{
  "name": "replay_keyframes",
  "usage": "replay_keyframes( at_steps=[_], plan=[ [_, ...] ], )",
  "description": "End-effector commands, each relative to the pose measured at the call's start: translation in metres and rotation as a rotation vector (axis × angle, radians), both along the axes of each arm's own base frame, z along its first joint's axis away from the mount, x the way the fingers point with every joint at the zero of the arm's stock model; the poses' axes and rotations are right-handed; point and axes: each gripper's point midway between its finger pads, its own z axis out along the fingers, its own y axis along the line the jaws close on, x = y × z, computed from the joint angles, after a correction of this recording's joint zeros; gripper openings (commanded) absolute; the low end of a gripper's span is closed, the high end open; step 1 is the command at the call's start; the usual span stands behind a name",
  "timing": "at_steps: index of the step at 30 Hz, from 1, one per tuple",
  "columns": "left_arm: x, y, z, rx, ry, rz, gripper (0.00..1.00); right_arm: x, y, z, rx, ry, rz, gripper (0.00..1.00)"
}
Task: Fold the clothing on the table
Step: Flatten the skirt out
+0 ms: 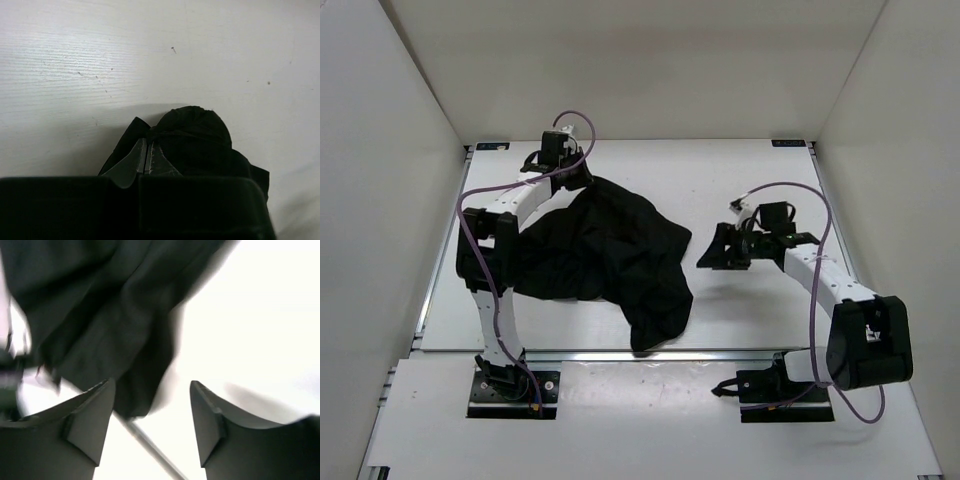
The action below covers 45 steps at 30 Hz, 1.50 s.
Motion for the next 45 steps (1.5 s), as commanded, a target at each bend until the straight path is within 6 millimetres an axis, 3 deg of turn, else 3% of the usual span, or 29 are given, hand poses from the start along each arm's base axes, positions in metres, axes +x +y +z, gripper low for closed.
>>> replay_keyframes(
  at_steps=[1, 6, 12, 16, 21, 26, 33, 37, 42, 45],
  plan=[
    [-0.002, -0.005, 0.054, -0.027, -0.114, -0.034, 0.00, 0.063, -0.025, 0.020, -0.040, -0.185, -0.169, 0.60],
    [-0.005, -0.013, 0.052, -0.025, -0.106, -0.068, 0.00, 0.098, -0.024, 0.012, -0.007, -0.199, -0.197, 0.60],
    [-0.004, -0.013, 0.063, -0.033, -0.126, -0.081, 0.00, 0.119, -0.017, -0.023, -0.035, -0.111, -0.216, 0.60],
    [0.002, 0.001, 0.052, -0.012, -0.101, -0.069, 0.00, 0.135, -0.015, -0.037, -0.029, -0.056, -0.243, 0.60],
    [-0.002, -0.001, 0.038, 0.000, -0.081, -0.086, 0.00, 0.156, -0.003, -0.046, -0.062, -0.025, -0.268, 0.61],
    [-0.009, 0.002, 0.020, 0.006, -0.041, -0.087, 0.00, 0.161, 0.010, -0.058, -0.023, 0.048, -0.306, 0.58],
    [-0.009, 0.003, 0.019, -0.008, -0.038, -0.092, 0.00, 0.154, 0.015, -0.086, -0.067, 0.101, -0.320, 0.57],
    [-0.013, 0.000, 0.014, -0.018, -0.020, -0.103, 0.00, 0.157, 0.022, -0.085, -0.042, 0.102, -0.316, 0.53],
    [-0.015, 0.001, 0.014, -0.027, -0.020, -0.103, 0.00, 0.160, 0.026, -0.093, -0.030, 0.121, -0.314, 0.45],
    [-0.014, 0.005, 0.010, -0.031, -0.012, -0.097, 0.00, 0.161, 0.027, -0.097, -0.023, 0.137, -0.308, 0.34]
  ],
)
